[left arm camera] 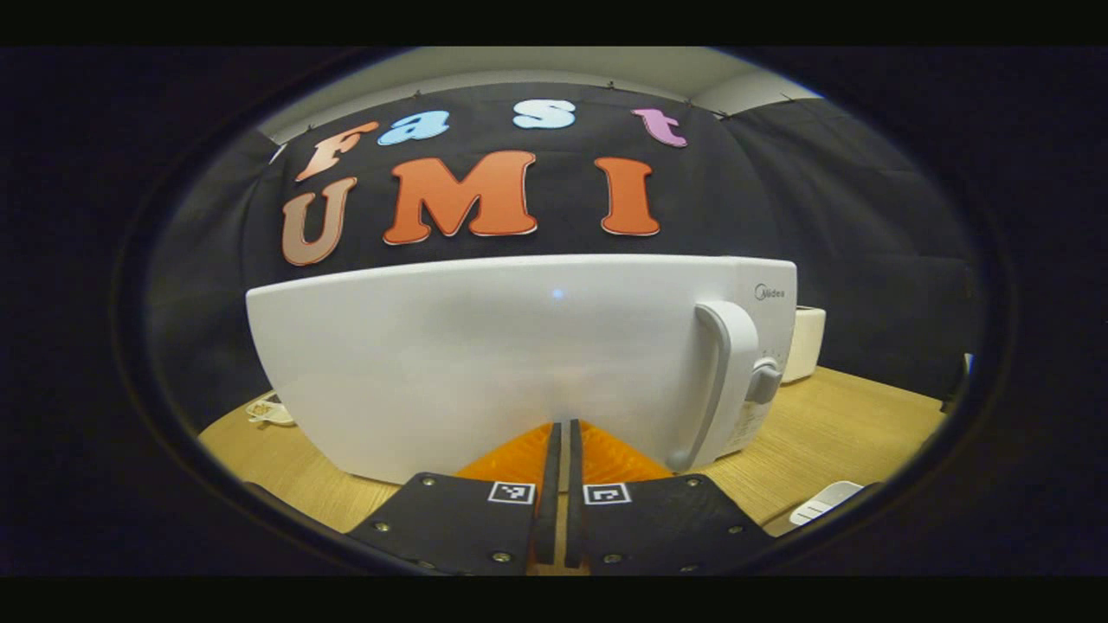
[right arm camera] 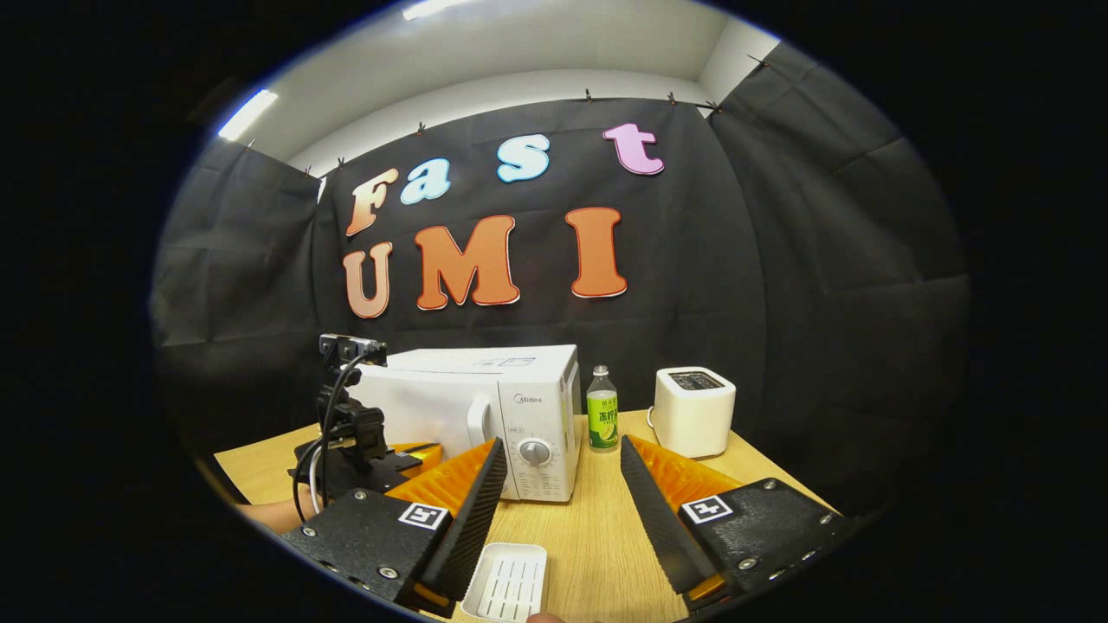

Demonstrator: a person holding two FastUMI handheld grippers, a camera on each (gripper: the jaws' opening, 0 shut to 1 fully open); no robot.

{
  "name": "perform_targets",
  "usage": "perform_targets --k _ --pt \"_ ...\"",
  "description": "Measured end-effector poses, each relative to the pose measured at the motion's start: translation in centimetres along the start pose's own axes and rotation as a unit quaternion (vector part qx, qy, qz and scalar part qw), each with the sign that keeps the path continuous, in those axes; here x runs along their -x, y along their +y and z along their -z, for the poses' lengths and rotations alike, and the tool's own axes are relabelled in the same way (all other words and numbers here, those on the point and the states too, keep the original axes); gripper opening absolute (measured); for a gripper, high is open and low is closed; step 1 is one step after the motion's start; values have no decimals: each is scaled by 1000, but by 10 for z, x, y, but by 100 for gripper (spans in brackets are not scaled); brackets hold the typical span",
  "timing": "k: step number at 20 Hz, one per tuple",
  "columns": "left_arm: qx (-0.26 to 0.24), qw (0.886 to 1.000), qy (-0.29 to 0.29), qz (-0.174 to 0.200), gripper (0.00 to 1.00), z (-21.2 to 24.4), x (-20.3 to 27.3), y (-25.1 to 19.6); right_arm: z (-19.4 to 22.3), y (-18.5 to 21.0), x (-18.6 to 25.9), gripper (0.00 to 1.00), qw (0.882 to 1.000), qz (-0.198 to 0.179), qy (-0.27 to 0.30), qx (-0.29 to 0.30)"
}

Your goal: Open the microwave oven with the left hand, put the food in, and close the microwave oven.

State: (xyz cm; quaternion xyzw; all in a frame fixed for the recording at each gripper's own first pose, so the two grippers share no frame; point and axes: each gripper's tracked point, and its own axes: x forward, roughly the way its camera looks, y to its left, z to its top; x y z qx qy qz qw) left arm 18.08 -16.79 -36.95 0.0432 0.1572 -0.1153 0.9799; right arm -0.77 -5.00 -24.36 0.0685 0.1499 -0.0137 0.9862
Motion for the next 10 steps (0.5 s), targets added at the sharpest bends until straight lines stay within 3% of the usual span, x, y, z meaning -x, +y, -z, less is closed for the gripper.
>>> perform_targets --k 7,8,10 --pt "-12 999 -48 -7 5 -92 98 42 -58 15 -1 83 999 1 -41 26" --pt "-13 998 -56 -10 17 -107 115 51 -66 20 -2 83 999 -3 -46 28" --pt "-21 996 -77 -27 30 -141 149 73 -82 24 -1 83 998 -2 -52 36"
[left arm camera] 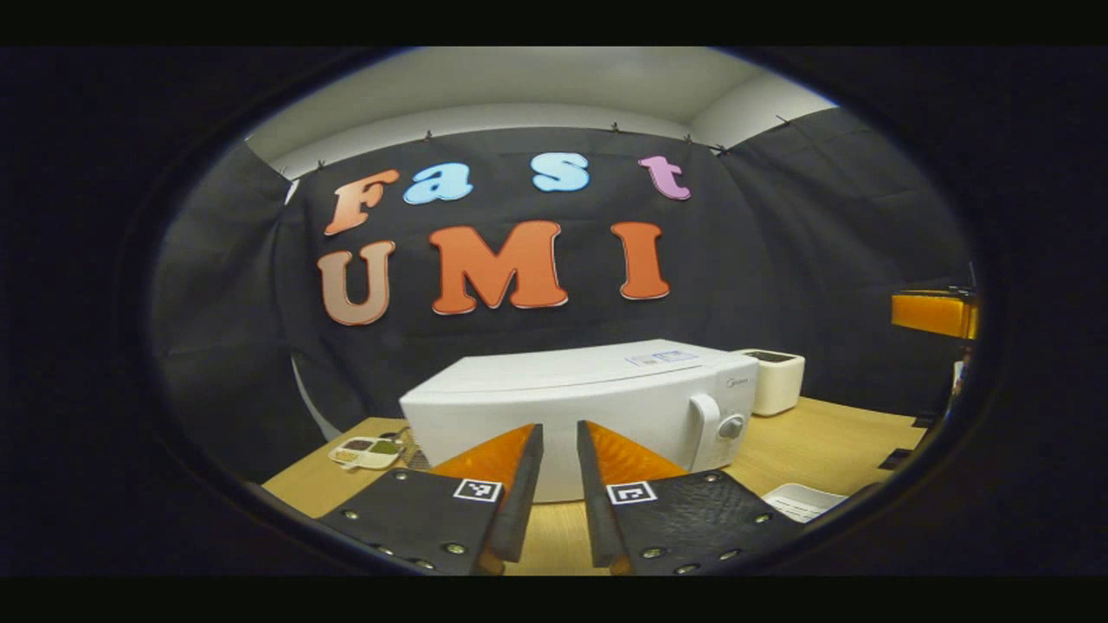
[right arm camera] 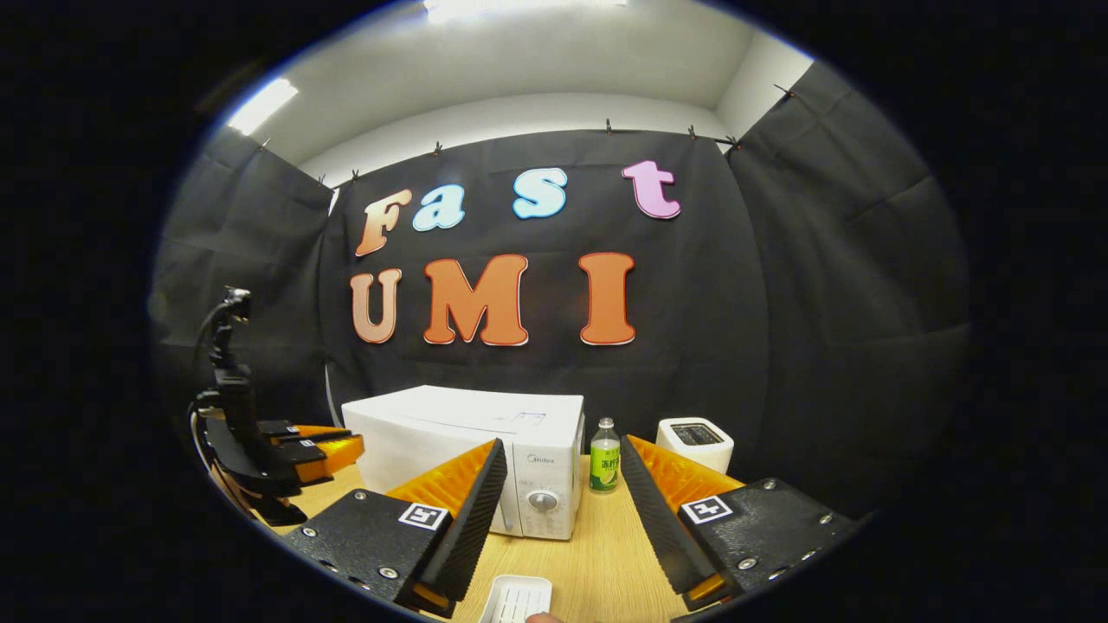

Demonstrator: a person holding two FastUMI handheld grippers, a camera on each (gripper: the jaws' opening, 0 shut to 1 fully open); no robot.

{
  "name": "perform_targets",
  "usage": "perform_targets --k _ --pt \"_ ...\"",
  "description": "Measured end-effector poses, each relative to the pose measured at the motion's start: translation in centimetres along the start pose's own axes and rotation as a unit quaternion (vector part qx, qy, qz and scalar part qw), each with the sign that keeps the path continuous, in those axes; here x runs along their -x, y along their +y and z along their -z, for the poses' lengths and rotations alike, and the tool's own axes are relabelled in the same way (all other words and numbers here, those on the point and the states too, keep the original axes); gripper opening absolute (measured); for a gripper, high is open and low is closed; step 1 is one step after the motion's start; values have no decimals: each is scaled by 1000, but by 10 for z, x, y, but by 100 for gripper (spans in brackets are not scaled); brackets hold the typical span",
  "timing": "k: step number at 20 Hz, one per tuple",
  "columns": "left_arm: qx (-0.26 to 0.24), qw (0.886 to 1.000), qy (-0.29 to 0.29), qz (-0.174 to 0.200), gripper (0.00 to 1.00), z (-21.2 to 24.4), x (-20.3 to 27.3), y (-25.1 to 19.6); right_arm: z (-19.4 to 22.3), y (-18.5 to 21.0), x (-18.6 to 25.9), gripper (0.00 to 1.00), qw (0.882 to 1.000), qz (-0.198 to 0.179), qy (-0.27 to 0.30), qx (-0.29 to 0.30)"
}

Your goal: Open the microwave oven with the left hand, put the food in, and close the microwave oven.

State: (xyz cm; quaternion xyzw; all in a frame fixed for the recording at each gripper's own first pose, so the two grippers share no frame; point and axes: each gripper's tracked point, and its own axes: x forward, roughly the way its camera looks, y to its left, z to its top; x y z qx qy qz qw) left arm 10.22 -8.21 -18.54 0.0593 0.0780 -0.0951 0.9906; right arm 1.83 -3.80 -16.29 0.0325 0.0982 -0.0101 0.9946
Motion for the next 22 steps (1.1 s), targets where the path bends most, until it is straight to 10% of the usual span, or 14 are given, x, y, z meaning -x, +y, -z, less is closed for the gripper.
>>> perform_targets --k 8,16,22 --pt "-5 997 -53 -59 76 -110 97 76 -59 18 -3 86 999 4 -28 16" --pt "34 986 -68 -146 83 -173 146 178 -124 46 2 88 998 -17 -57 25" --pt "52 987 -57 -140 84 -184 150 193 -151 69 7 89 996 -48 -69 15"
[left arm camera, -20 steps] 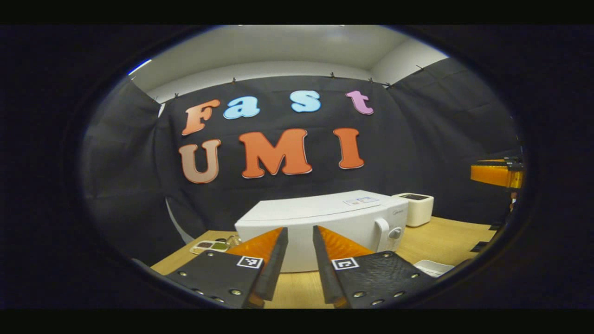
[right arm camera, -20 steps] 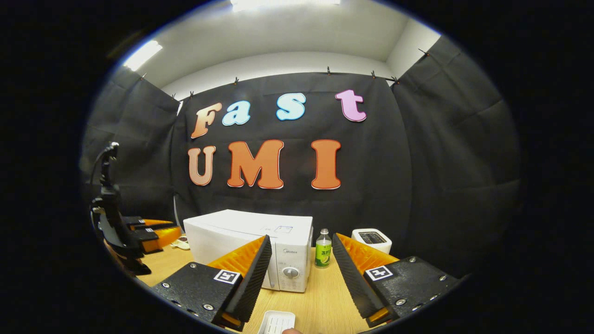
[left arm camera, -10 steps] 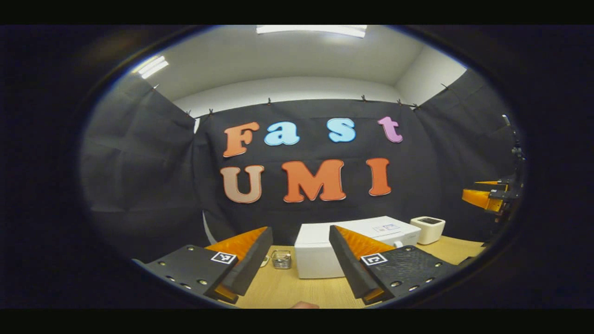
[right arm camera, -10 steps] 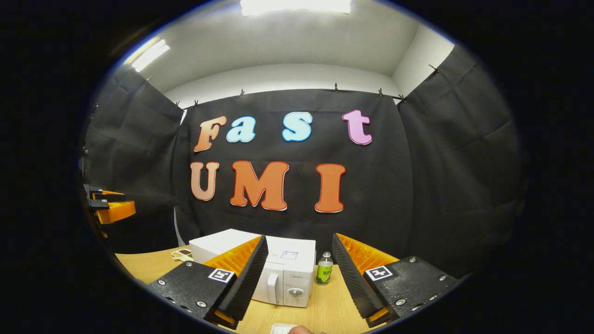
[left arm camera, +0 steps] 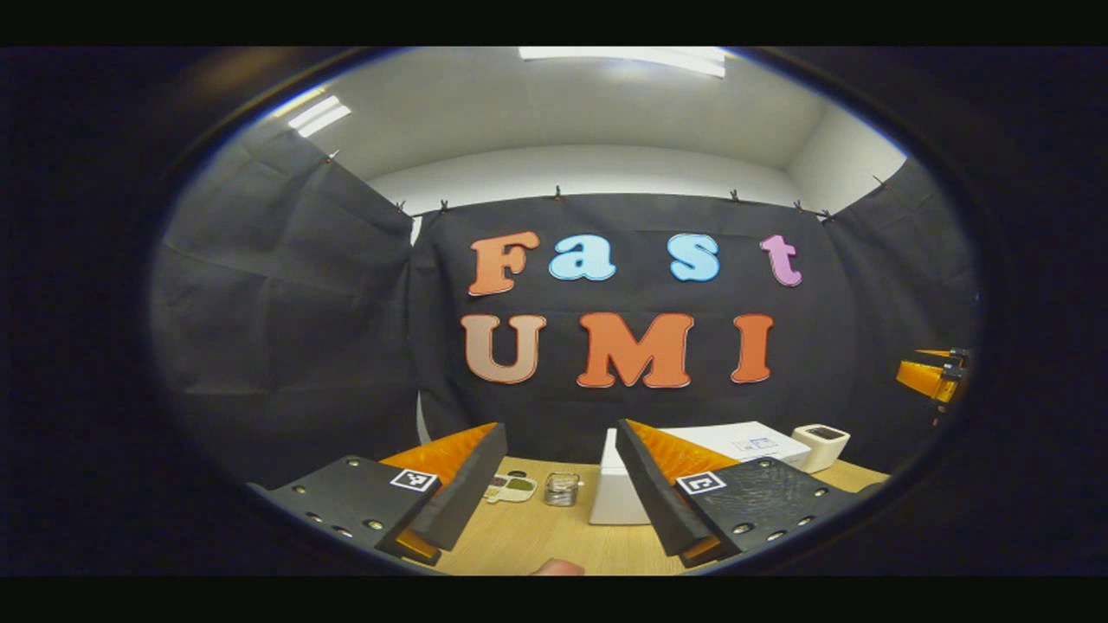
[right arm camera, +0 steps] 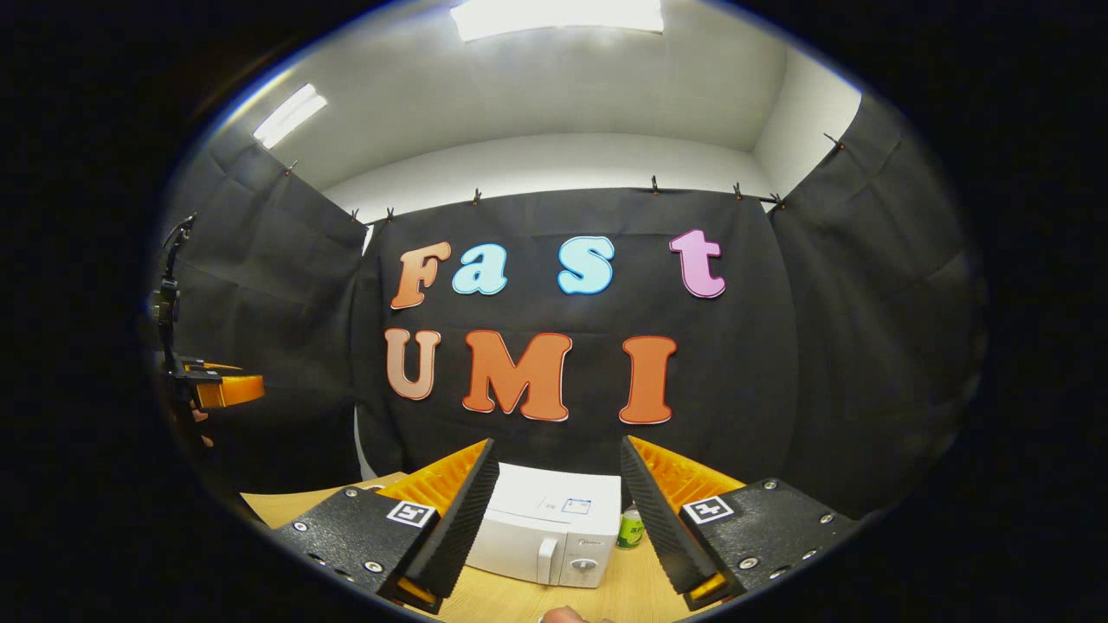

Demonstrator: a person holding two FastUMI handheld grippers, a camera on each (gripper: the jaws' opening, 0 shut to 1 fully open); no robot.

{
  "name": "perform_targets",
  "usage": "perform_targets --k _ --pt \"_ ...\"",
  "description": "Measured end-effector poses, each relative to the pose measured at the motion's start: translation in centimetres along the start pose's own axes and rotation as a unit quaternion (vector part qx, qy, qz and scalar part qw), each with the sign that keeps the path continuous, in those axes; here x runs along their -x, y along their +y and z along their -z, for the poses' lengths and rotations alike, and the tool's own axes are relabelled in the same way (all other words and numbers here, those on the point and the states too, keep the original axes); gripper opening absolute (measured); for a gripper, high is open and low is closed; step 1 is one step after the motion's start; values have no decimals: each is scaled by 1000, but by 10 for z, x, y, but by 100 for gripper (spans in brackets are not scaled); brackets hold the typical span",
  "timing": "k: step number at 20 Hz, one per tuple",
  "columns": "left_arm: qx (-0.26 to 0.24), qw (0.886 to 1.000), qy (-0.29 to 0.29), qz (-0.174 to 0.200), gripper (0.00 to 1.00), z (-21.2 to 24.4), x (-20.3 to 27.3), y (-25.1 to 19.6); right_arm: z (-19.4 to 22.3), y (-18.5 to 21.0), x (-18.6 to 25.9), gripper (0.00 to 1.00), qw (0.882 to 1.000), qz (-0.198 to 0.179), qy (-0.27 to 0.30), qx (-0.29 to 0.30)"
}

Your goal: Open the microwave oven with the left hand, put the food in, and close the microwave oven.

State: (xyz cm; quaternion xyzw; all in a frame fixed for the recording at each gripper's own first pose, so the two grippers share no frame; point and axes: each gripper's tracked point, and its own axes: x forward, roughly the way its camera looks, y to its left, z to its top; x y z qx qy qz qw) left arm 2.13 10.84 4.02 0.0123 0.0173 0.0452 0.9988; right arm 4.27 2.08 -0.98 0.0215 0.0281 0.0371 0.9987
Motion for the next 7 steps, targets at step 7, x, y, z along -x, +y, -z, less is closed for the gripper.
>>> perform_targets --k 7 --pt "0 999 -7 34 84 -2 3 -26 1 3 2 90 1000 -12 0 -12"
